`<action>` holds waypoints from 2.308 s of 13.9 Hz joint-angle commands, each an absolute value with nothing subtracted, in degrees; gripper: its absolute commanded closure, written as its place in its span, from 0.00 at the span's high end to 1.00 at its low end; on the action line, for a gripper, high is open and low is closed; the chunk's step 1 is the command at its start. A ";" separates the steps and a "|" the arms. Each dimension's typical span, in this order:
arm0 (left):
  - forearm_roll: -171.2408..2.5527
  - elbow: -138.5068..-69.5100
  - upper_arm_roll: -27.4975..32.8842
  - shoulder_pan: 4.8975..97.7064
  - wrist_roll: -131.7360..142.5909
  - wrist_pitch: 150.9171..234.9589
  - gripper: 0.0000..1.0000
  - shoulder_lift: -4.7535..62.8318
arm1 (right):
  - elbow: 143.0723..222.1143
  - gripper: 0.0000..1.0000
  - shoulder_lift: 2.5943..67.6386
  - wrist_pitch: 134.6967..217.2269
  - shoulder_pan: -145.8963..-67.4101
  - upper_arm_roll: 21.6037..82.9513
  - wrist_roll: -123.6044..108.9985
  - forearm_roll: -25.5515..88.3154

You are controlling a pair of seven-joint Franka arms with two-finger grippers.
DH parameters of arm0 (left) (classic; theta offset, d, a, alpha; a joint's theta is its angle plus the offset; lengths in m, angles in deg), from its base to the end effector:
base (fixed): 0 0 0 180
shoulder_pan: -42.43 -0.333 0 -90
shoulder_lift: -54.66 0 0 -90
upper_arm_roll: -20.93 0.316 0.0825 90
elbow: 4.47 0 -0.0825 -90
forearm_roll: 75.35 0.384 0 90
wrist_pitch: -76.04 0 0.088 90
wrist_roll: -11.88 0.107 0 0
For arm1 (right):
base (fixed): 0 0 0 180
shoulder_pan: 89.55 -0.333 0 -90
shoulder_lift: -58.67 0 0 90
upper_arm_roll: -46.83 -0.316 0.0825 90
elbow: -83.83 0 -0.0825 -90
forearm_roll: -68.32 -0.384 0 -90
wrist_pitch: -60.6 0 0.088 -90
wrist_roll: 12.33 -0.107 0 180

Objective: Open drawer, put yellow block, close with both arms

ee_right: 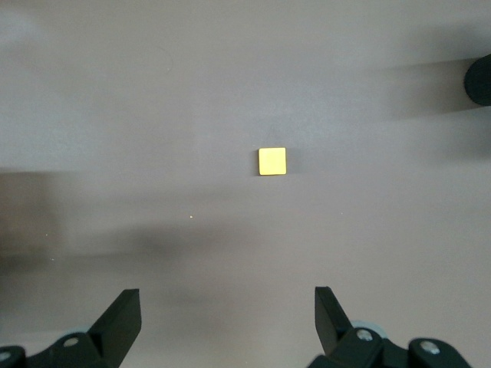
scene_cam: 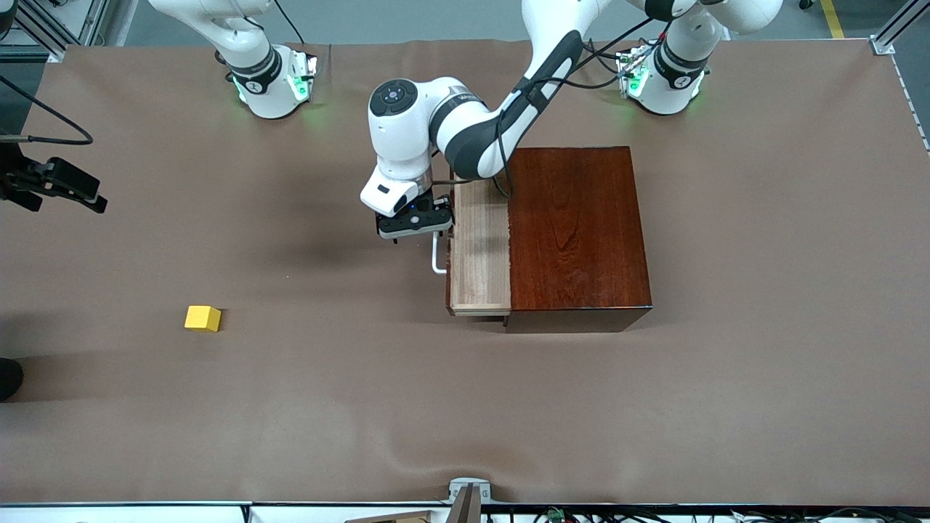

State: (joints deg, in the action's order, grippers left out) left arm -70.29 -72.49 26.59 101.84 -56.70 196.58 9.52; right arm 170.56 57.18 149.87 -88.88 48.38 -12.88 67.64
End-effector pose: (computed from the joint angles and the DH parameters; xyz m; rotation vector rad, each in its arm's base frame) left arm 0.4401 -0.6304 0.3298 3.0694 0.2852 0.2973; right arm 0.5615 -0.0203 0.6358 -3.1297 0.0752 -0.0290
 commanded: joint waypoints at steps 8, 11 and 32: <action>-70.78 -71.88 25.94 95.35 -55.71 185.92 1.00 21.16 | 170.76 1.00 55.95 150.34 -83.05 48.32 -1.88 68.31; -70.78 -72.41 25.94 91.75 -51.43 179.16 1.00 24.68 | 171.72 1.00 51.39 152.70 -83.84 48.24 -2.05 68.49; -73.59 -98.95 25.59 57.55 -13.98 173.60 1.00 52.02 | 193.00 1.00 25.45 205.98 -83.58 48.06 -2.23 67.35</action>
State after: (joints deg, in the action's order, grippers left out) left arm -72.71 -96.31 26.34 58.75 -16.36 173.63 49.50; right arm 194.00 26.70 206.20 -84.56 48.62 -2.61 67.58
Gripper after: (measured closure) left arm 0.000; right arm 0.000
